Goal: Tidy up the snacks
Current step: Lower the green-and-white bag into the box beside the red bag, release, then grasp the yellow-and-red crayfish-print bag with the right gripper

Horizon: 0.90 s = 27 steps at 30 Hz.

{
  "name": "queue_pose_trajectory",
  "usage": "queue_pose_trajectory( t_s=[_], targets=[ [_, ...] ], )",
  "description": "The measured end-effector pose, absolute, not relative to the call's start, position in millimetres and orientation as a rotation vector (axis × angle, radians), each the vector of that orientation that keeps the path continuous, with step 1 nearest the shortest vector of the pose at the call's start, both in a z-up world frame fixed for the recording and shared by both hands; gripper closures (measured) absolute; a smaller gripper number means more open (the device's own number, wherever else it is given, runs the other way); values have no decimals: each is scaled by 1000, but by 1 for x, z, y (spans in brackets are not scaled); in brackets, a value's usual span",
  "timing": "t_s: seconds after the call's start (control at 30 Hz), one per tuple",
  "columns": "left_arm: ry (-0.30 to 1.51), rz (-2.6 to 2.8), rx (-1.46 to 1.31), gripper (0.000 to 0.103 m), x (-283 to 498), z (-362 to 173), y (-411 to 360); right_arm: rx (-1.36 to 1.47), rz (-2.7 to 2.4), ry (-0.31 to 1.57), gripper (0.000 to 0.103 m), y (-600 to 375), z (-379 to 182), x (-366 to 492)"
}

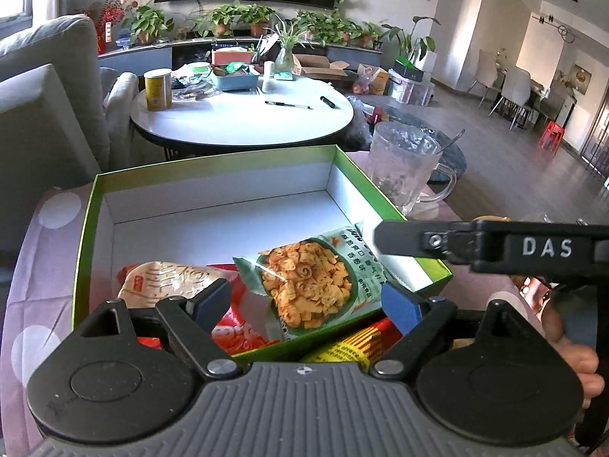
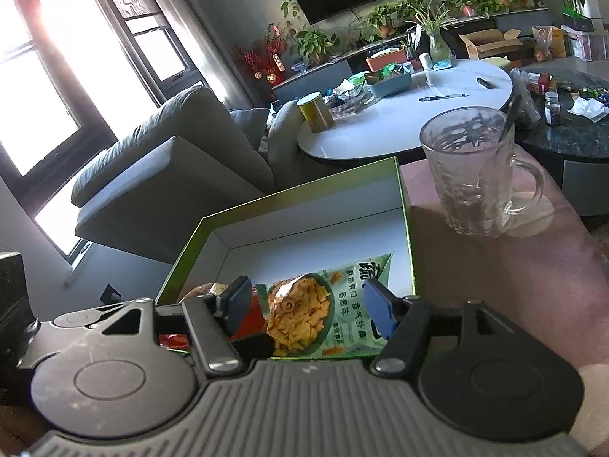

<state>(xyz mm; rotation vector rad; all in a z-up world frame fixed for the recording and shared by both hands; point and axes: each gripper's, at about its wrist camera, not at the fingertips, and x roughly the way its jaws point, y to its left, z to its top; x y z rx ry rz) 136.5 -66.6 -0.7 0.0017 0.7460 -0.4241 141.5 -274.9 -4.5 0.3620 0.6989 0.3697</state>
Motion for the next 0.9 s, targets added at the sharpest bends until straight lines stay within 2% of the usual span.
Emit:
queue_pose_trajectory(
  t_s=[0.47, 0.9],
  targets=[
    [707, -462, 18, 17, 93, 5, -48, 338, 393, 677, 36, -281, 3, 111],
    [746, -469, 76, 16, 75, -20, -51, 272, 477, 694, 36, -271, -12, 91]
  ],
)
